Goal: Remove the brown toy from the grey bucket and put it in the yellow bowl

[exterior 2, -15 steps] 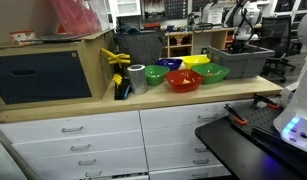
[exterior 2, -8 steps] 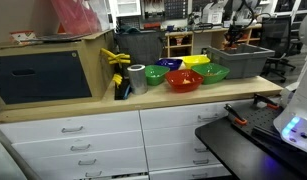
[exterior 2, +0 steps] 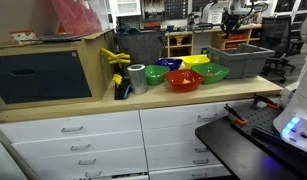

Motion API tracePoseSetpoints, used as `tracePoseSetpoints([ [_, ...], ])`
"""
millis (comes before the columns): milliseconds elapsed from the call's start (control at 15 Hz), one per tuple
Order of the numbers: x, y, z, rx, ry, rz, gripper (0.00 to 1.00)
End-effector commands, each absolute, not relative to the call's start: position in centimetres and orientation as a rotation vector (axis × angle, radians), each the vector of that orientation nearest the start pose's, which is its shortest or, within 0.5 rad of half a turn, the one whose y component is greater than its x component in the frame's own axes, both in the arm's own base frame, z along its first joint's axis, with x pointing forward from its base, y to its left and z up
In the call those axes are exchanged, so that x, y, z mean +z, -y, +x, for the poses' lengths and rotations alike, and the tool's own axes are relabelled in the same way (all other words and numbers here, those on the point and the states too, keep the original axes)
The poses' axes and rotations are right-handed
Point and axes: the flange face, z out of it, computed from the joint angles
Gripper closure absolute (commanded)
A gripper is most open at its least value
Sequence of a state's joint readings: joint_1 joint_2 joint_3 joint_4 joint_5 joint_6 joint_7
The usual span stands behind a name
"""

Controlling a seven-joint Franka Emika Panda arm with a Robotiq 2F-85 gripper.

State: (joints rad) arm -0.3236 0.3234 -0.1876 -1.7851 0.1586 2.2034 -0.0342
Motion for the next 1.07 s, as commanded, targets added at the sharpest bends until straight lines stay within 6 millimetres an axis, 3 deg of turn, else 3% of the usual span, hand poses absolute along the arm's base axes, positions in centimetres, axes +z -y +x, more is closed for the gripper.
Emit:
tracePoseSetpoints([
  [0, 40.2, 27.1, 57.9, -0.164, -0.721, -3.003, 0.99],
  [533, 38.1, 17.7, 61.3, -0.097, -0.407, -3.016, 0.99],
  [733, 36.2, 13.2, 62.2, -0.063, -0.308, -3.002, 0.99],
  [1000, 33.6, 8.9, 62.8, 0.003, -0.202, -2.993, 0.99],
])
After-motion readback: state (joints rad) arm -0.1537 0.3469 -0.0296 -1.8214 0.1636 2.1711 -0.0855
